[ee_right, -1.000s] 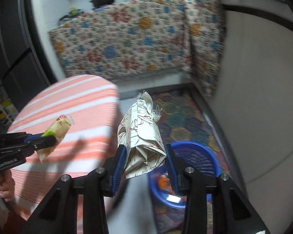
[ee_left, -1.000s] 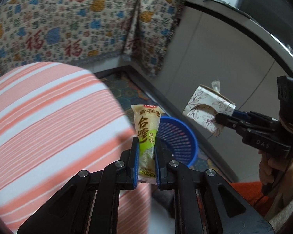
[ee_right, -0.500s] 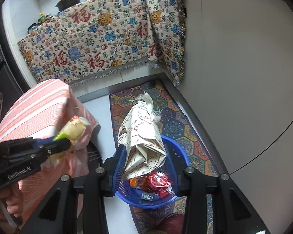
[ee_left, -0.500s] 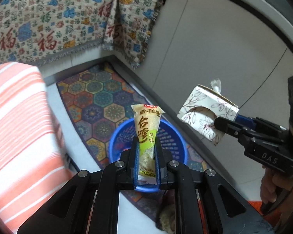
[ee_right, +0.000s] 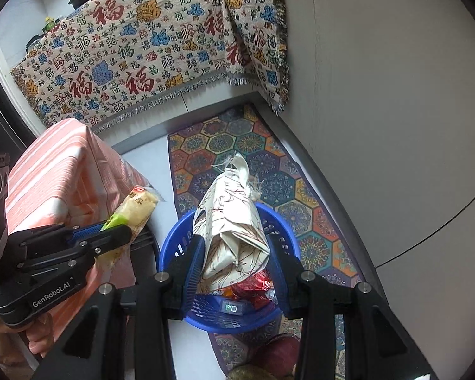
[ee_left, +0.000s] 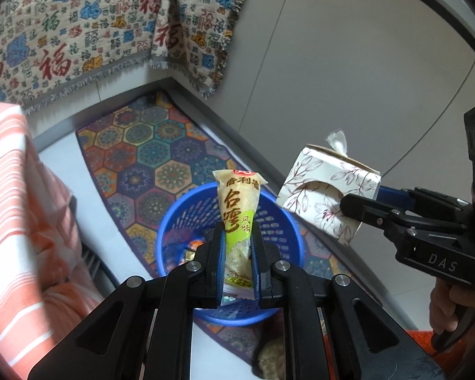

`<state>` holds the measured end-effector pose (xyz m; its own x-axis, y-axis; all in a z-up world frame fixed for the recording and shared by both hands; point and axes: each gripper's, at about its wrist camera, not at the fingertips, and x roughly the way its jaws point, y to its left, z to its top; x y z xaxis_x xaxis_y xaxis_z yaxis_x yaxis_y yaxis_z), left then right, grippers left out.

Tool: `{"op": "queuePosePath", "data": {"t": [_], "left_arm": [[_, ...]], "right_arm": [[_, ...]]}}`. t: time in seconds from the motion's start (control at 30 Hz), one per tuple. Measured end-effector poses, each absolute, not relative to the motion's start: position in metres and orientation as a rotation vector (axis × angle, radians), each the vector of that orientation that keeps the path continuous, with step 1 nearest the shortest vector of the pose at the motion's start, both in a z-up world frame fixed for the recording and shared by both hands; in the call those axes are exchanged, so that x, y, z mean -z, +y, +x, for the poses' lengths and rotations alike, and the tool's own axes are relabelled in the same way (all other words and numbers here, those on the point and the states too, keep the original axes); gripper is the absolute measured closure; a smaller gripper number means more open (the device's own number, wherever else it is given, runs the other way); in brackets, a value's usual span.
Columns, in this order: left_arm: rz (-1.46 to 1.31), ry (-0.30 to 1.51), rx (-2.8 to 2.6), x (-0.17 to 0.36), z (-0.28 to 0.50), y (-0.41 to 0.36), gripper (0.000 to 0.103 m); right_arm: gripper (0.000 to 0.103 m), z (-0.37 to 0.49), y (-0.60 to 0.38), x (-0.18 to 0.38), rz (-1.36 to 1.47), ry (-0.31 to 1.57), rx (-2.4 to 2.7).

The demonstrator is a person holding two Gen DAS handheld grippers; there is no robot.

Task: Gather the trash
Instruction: 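Carry the snack packet and white wrapper to the wastebasket and release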

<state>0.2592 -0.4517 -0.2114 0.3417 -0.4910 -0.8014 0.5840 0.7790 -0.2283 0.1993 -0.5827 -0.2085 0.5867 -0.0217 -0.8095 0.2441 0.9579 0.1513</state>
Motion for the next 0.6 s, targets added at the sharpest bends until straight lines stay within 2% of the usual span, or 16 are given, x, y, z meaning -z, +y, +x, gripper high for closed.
{"op": "queuePosePath", "data": {"t": [0.2,0.27,0.33,0.4,0.43,0.5,0.6], "left_arm": [[0.119,1.02,0.706,0.223,0.267,-0.459,0.089],[0.12,1.028,0.706,0.228,0.271,-0.461,0.082],[0.121,1.032,0.699,0.232,0.276,-0.463,0.051],[0.115,1.025,0.693,0.235,0.279,-0.464,0.038],[0.111,1.028,0.693,0.237,0.28,-0.464,0.033],[0.102,1.035,0.696,0.238,0.281,-0.466,0.025],[0.115,1.025,0.677,0.233,0.276,-0.468,0.013]], "right_arm": [[0.061,0.208,-0.59,0.226,0.268,0.964,0.139],[0.056,0.215,-0.591,0.232,0.27,0.973,0.135],[0.056,0.221,-0.594,0.24,0.285,0.971,0.131],[0.051,0.227,-0.598,0.249,0.312,0.98,0.122],[0.047,0.229,-0.6,0.253,0.322,0.985,0.117],[0.046,0.23,-0.602,0.257,0.332,0.987,0.117],[0.035,0.224,-0.609,0.256,0.356,0.992,0.128]]}}
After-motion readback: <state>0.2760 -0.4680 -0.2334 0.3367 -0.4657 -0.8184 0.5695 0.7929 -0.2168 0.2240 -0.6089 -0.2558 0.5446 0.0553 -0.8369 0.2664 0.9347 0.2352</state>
